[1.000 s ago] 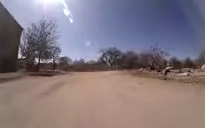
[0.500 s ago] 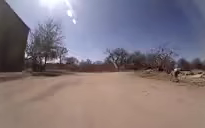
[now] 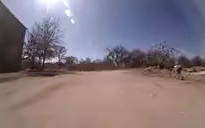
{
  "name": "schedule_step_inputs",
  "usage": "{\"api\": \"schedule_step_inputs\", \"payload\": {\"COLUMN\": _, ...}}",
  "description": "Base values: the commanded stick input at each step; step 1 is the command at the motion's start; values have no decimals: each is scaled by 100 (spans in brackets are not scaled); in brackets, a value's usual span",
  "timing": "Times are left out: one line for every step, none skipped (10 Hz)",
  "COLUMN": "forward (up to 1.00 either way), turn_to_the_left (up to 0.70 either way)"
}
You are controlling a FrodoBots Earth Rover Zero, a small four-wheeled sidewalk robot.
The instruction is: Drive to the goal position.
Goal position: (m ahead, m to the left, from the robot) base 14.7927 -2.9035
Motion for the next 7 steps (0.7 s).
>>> {"api": "schedule_step_inputs", "payload": {"forward": 100, "turn_to_the_left": 0}}
{"api": "schedule_step_inputs", "payload": {"forward": 100, "turn_to_the_left": 0}}
{"api": "schedule_step_inputs", "payload": {"forward": 100, "turn_to_the_left": 0}}
{"api": "schedule_step_inputs", "payload": {"forward": 100, "turn_to_the_left": 0}}
{"api": "schedule_step_inputs", "payload": {"forward": 100, "turn_to_the_left": 0}}
{"api": "schedule_step_inputs", "payload": {"forward": 100, "turn_to_the_left": 0}}
{"api": "schedule_step_inputs", "payload": {"forward": 100, "turn_to_the_left": 0}}
